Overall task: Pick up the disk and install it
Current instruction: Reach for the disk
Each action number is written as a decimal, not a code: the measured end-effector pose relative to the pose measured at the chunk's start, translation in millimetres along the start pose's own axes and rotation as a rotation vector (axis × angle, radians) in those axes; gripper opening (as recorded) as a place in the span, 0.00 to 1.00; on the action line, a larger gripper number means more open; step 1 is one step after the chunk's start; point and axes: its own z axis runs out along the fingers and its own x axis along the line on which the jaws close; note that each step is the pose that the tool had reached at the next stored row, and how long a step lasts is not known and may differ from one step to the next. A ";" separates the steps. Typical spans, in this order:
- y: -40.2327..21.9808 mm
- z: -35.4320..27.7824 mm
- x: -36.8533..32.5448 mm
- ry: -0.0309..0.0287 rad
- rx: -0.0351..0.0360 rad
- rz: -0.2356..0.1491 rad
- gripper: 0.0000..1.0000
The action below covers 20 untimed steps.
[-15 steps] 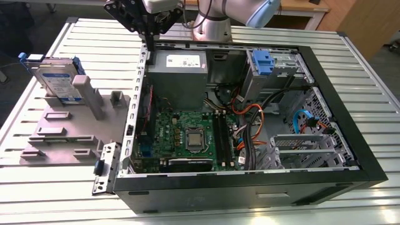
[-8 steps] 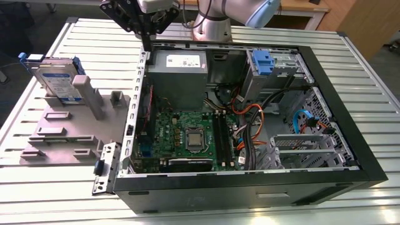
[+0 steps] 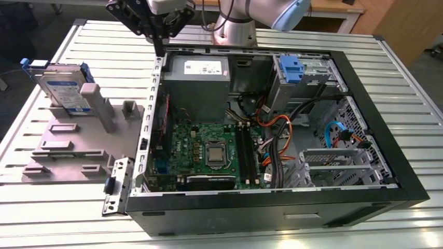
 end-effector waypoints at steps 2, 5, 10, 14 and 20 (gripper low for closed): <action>-0.1 0.0 1.4 0.0000 0.0000 0.000 0.11; -0.2 0.0 3.2 0.0000 0.0000 0.000 0.11; -0.5 0.0 7.2 0.0000 0.0000 0.000 0.11; -0.9 0.2 11.2 0.0001 0.0001 0.000 0.11; -1.6 1.2 22.2 0.0000 0.0000 0.000 0.11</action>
